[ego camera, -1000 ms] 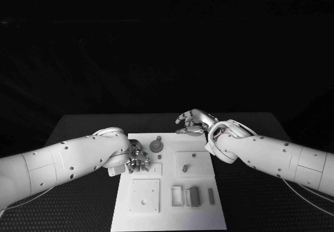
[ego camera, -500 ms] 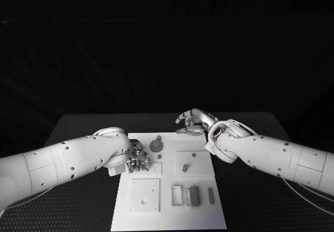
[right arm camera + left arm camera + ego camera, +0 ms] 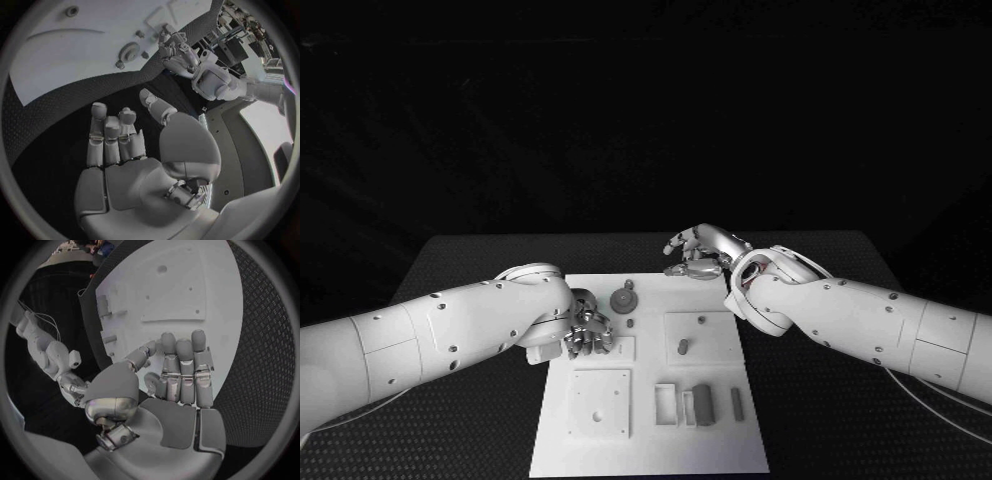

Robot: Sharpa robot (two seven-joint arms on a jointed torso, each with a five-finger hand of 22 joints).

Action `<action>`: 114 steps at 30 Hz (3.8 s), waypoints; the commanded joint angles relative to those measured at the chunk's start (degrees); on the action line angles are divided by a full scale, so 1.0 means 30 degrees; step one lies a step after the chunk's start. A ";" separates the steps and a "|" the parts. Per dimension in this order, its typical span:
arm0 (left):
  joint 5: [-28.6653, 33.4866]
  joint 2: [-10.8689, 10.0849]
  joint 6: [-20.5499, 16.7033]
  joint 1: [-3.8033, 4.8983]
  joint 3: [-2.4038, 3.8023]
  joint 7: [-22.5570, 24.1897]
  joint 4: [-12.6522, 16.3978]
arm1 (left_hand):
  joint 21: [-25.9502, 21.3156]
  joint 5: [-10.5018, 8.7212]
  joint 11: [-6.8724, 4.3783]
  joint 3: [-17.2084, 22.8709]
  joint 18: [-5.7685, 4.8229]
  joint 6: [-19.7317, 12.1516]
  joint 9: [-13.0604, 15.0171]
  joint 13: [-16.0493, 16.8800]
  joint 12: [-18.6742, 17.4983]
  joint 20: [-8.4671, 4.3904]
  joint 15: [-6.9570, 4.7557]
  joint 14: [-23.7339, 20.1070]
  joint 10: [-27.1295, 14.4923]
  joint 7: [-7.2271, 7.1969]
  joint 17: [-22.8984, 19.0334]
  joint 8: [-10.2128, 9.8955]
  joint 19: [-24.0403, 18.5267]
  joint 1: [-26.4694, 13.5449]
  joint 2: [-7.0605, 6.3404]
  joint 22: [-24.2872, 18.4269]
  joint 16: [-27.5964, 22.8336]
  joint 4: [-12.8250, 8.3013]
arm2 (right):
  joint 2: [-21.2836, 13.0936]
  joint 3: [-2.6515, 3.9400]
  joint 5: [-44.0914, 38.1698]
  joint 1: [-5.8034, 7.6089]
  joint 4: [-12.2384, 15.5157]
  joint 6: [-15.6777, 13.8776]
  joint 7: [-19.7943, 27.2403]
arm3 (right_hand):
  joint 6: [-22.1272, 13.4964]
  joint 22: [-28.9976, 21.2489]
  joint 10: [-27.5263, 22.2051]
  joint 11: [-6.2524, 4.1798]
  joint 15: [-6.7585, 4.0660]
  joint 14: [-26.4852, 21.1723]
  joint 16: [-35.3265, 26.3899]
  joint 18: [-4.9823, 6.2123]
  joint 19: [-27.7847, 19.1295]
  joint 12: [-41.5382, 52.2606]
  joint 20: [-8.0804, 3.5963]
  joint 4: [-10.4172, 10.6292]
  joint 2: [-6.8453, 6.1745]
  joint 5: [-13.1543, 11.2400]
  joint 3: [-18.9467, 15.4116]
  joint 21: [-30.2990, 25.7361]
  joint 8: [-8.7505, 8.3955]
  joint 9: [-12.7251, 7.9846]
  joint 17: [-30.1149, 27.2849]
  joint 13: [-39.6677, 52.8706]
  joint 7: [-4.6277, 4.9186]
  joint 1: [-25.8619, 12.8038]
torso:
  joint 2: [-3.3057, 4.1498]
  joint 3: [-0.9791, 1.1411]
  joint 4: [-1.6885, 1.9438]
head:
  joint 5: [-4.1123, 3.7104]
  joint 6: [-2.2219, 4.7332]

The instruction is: Assemble the parts on the task board

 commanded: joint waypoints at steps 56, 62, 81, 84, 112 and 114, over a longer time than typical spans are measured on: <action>-0.1856 -0.0191 -0.0764 -0.0252 -0.0011 0.0600 0.0540 | 0.0082 -0.0042 -0.0202 0.0135 -0.0130 0.1371 0.0314 -0.0130 0.0455 -0.0089 -0.0053 -0.0187 -0.0156 -0.1104 -0.0426 0.0043 0.0180 0.0121 0.0300 0.0249 0.0557 -0.0128 | -0.0011 0.0010 0.0006 0.0003 -0.0033 0.0476 0.0080 | -0.0152 0.0265 -0.0202 -0.0004 0.0014 -0.0049 0.0062 0.0252 -0.0129 0.0111 0.0052 -0.0147 0.0247 -0.0023 -0.0005 0.0019 0.0046 0.0029 -0.0036 -0.0063 0.0332 -0.0001 | -0.0010 -0.0012 0.0013 | -0.0039 -0.0084; -0.1874 -0.0365 -0.0916 -0.0280 -0.0009 0.0576 0.0846 | 0.0084 -0.0035 -0.0206 0.0135 -0.0132 0.1383 0.0312 -0.0144 0.0481 -0.0091 -0.0056 -0.0186 -0.0154 -0.1109 -0.0465 0.0045 0.0191 0.0126 0.0288 0.0259 0.0590 -0.0136 | -0.0036 0.0010 0.0006 0.0003 -0.0020 0.0514 0.0084 | -0.0151 0.0265 -0.0204 -0.0003 0.0015 -0.0052 0.0063 0.0252 -0.0131 0.0114 0.0054 -0.0147 0.0253 -0.0023 -0.0007 0.0019 0.0048 0.0029 -0.0038 -0.0067 0.0332 -0.0006 | -0.0003 -0.0005 0.0002 | -0.0034 -0.0058; -0.1871 -0.0597 -0.1959 -0.0305 -0.0007 0.0709 0.1190 | 0.0072 -0.0053 -0.0208 0.0138 -0.0138 0.1391 0.0303 -0.0194 0.0531 -0.0093 -0.0059 -0.0197 -0.0167 -0.1110 -0.0583 0.0040 0.0210 0.0109 0.0299 0.0272 0.0661 -0.0097 | -0.0053 0.0010 0.0085 -0.0001 -0.0027 0.0637 0.0139 | -0.0149 0.0266 -0.0212 -0.0002 0.0017 -0.0062 0.0068 0.0252 -0.0139 0.0121 0.0060 -0.0148 0.0264 -0.0023 -0.0019 0.0018 0.0051 0.0029 -0.0045 -0.0080 0.0333 -0.0030 | 0.0009 -0.0014 0.0008 | -0.0047 -0.0053; -0.1871 -0.0627 -0.2093 -0.0307 -0.0007 0.0755 0.1214 | 0.0070 -0.0066 -0.0209 0.0139 -0.0137 0.1392 0.0302 -0.0202 0.0540 -0.0095 -0.0061 -0.0195 -0.0165 -0.1111 -0.0602 0.0040 0.0214 0.0110 0.0304 0.0274 0.0674 -0.0095 | -0.0051 0.0010 0.0136 -0.0001 -0.0029 0.0640 0.0137 | -0.0149 0.0266 -0.0214 -0.0002 0.0017 -0.0064 0.0068 0.0252 -0.0141 0.0122 0.0062 -0.0148 0.0267 -0.0023 -0.0020 0.0017 0.0052 0.0029 -0.0046 -0.0082 0.0333 -0.0033 | 0.0010 -0.0016 0.0012 | -0.0054 -0.0069; -0.1845 -0.0603 -0.1696 -0.0382 -0.0011 0.0678 0.1231 | 0.0022 -0.0170 -0.0195 0.0113 -0.0149 0.1345 0.0266 -0.0316 0.0614 -0.0098 -0.0068 -0.0244 -0.0218 -0.1093 -0.0841 -0.0006 0.0215 0.0067 0.0166 0.0282 0.0794 -0.0072 | -0.0066 0.0010 0.0171 -0.0001 -0.0044 0.0750 0.0122 | -0.0157 0.0266 -0.0231 0.0001 0.0020 -0.0081 0.0072 0.0252 -0.0156 0.0130 0.0069 -0.0152 0.0280 -0.0023 -0.0032 0.0014 0.0051 0.0026 -0.0056 -0.0102 0.0336 -0.0058 | -0.0001 0.0018 -0.0010 | -0.0021 -0.0097; -0.1845 -0.0612 -0.1654 -0.0382 -0.0011 0.0662 0.1223 | 0.0011 -0.0179 -0.0189 0.0106 -0.0152 0.1324 0.0257 -0.0333 0.0621 -0.0097 -0.0067 -0.0259 -0.0229 -0.1084 -0.0873 -0.0022 0.0208 0.0058 0.0124 0.0281 0.0805 -0.0064 | -0.0067 0.0010 0.0173 -0.0001 -0.0047 0.0750 0.0122 | -0.0159 0.0266 -0.0233 0.0001 0.0020 -0.0082 0.0072 0.0252 -0.0157 0.0130 0.0070 -0.0152 0.0280 -0.0023 -0.0033 0.0014 0.0051 0.0026 -0.0057 -0.0103 0.0337 -0.0061 | 0.0001 0.0015 -0.0010 | -0.0022 -0.0095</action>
